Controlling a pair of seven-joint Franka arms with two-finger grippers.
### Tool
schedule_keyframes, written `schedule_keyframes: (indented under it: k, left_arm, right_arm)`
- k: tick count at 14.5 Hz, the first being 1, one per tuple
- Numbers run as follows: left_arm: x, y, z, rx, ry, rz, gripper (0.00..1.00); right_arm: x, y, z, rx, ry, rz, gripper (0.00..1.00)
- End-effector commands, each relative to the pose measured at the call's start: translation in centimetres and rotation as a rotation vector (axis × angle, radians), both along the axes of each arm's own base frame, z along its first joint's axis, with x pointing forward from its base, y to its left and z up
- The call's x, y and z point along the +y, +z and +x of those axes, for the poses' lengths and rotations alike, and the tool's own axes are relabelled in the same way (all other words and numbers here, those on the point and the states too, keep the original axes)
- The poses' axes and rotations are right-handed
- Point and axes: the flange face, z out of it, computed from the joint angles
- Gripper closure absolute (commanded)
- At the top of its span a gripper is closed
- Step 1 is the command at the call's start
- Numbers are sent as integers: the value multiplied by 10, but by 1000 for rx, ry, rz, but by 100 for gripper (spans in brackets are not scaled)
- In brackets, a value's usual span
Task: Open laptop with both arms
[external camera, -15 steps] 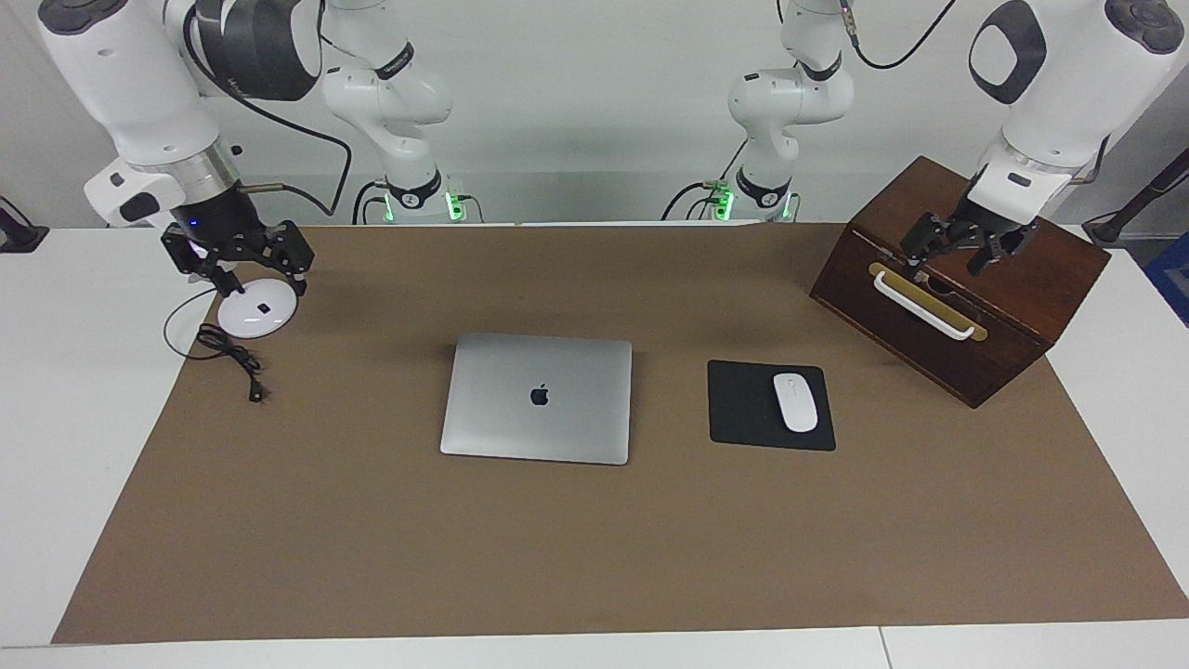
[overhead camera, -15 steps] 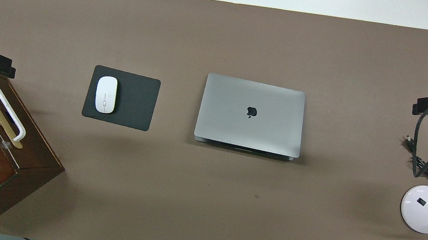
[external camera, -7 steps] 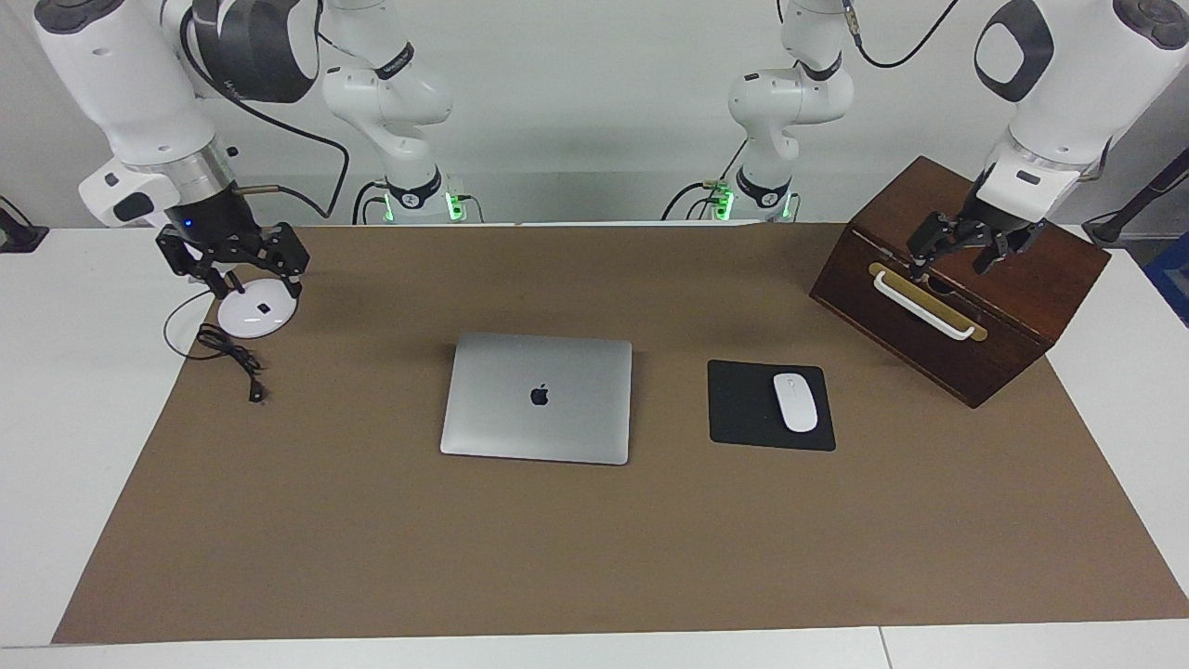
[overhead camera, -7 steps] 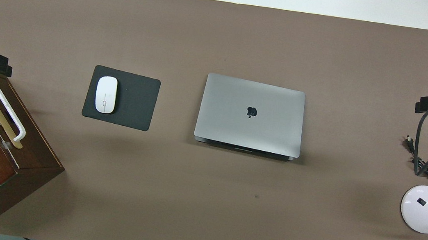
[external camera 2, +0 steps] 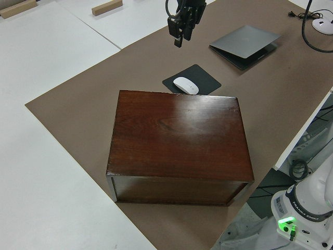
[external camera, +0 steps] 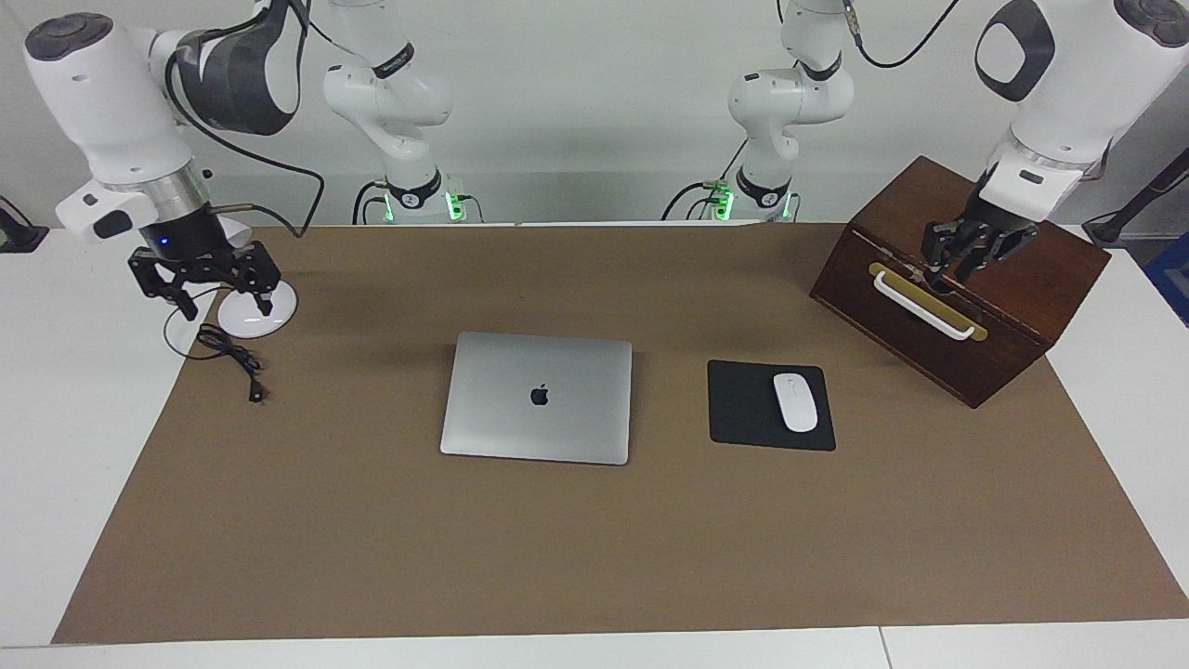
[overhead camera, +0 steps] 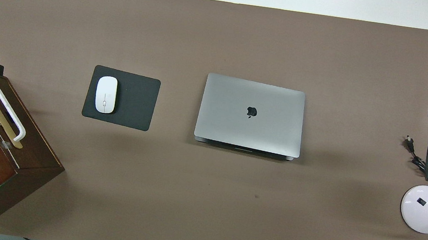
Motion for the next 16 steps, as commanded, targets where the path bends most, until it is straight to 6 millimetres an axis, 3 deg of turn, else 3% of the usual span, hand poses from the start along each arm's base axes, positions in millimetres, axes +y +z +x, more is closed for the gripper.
schedule_keyframes:
  k: [1,5,9,13,16]
  left_arm:
    - [3,1,-5,-20,14,19,100]
    - [1,3,0,-60,13,7,100]
    - [-6,1,2,-81,4,-2,100]
    - [-9,-20,-4,-129,37,-40,100]
    - [-17,-44,-13,-218,55,-96,100]
  right_arm:
    - [-26,-31,-21,-59,77,-42,0]
    - [-37,-59,-29,-128,75,-4,0]
    - [-34,-104,-40,-254,40,109,0]
    - [6,-142,-51,-351,-78,279,0]
    - [55,-168,-63,-431,-149,416,0]
